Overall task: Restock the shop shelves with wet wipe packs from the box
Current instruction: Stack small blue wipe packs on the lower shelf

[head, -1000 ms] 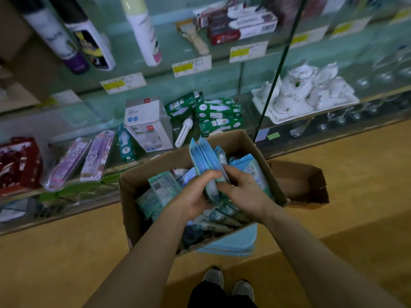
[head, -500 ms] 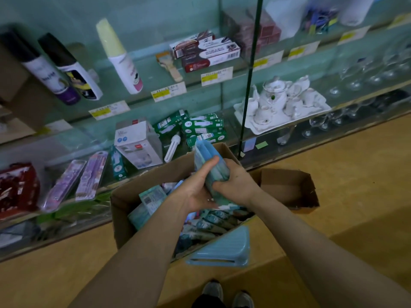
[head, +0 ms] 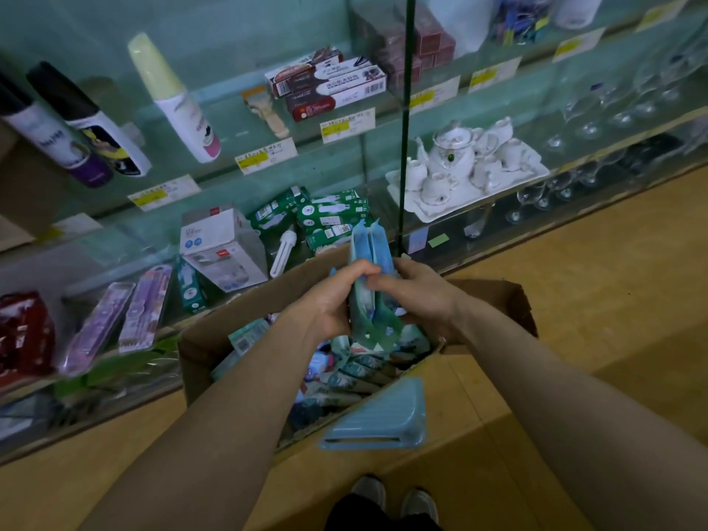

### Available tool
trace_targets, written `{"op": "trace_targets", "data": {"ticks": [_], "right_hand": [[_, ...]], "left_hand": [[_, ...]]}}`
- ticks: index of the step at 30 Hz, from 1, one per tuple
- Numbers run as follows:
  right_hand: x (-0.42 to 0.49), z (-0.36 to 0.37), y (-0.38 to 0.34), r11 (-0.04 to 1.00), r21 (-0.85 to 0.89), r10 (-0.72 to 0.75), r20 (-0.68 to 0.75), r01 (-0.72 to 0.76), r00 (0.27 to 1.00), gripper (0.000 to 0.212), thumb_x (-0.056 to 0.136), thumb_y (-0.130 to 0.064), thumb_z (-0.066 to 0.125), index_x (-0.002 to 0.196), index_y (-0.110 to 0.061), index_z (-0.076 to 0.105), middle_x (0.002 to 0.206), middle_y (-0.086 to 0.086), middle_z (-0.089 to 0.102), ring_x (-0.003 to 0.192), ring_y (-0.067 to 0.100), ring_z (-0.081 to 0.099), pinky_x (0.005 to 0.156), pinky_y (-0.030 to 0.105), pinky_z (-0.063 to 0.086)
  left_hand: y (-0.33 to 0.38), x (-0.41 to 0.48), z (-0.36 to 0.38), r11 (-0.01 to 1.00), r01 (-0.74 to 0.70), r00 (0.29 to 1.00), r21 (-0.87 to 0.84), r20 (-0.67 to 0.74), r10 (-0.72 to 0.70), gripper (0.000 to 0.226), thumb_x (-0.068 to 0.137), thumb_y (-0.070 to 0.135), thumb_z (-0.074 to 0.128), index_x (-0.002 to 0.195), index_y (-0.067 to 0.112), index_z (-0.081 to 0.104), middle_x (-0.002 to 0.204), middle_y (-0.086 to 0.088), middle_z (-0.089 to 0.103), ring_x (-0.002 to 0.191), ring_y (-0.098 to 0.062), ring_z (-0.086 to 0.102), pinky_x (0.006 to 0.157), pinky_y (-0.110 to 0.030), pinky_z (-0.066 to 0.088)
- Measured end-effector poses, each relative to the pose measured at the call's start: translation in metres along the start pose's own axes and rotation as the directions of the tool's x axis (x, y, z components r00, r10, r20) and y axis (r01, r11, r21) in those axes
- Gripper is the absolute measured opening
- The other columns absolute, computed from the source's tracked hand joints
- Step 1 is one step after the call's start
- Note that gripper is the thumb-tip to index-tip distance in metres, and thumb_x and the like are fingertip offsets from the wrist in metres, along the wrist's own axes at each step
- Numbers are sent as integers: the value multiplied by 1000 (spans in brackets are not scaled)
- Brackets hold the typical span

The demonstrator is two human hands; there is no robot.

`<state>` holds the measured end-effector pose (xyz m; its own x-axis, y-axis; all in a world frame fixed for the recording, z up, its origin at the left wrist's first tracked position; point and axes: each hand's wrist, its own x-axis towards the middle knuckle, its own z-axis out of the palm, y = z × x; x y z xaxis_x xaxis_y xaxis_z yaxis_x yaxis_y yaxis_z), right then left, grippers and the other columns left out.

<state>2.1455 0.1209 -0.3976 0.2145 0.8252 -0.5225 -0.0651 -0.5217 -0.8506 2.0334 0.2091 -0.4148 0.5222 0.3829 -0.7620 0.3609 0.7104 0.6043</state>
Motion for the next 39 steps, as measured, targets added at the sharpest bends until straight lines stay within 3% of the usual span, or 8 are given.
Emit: {"op": "trace_targets", "data": {"ticks": [4,8,12,16,20,25,33,39], "right_hand": [[-15,-19,-13,1000,-9,-22,-77,21,997,28,93,-29,57,113,-11,63,100,6,69,82,17,67,60,25,51],[-40,-46,-20,998,-69,-31,-257,14,966,22,92,-22,58,108,-7,64,78,3,62,58,9,58,45,18,44],[-75,-68,-24,990,-138,-74,-449,13,891,25,89,-21,65,104,-1,65,93,12,69,71,19,65,57,25,56],[-127,-89,-25,991,-125,-41,-647,-53,761,26,89,-23,63,105,-3,64,100,16,69,88,29,68,79,45,57],[-190,-99,-17,998,-35,4,-788,-51,615,26,88,-21,61,107,-4,63,95,15,68,83,29,68,70,41,59],[-283,-91,-3,999,37,40,-924,-13,380,15,87,-19,59,98,-9,64,92,13,69,81,28,69,70,39,60],[-455,-47,32,994,99,100,-995,-38,22,15,85,-18,57,91,-10,67,82,8,69,71,23,67,57,31,54],[-585,7,68,986,160,146,-967,-52,-208,9,85,-15,56,82,-11,64,84,12,68,77,29,67,63,34,51]], "left_hand": [[20,-1,17,996,-10,999,83,50,6,30,89,30,54,109,12,66,98,-11,68,86,-25,65,88,-41,51],[38,-3,43,987,4,991,163,133,-26,33,89,34,52,109,12,68,99,-10,71,83,-24,68,81,-38,55],[49,-12,96,947,-43,967,319,250,-41,30,90,31,51,103,11,68,91,-12,71,82,-26,66,88,-39,50],[52,-33,154,909,-86,920,408,383,-85,29,92,30,50,106,11,67,95,-12,69,83,-26,65,86,-36,50],[42,-68,208,830,-170,852,532,502,-147,34,91,31,52,115,11,64,106,-14,67,90,-27,65,89,-38,51],[15,-129,267,704,-298,778,645,591,-213,30,88,35,55,110,15,63,82,-5,70,66,-20,67,67,-32,51],[-72,-259,346,545,-508,587,666,732,-347,19,92,31,53,84,15,58,48,2,60,38,-11,58,45,-21,49],[-162,-362,387,513,-573,410,640,765,-497,17,90,29,54,83,14,58,52,-1,63,41,-14,60,45,-21,49]]}}
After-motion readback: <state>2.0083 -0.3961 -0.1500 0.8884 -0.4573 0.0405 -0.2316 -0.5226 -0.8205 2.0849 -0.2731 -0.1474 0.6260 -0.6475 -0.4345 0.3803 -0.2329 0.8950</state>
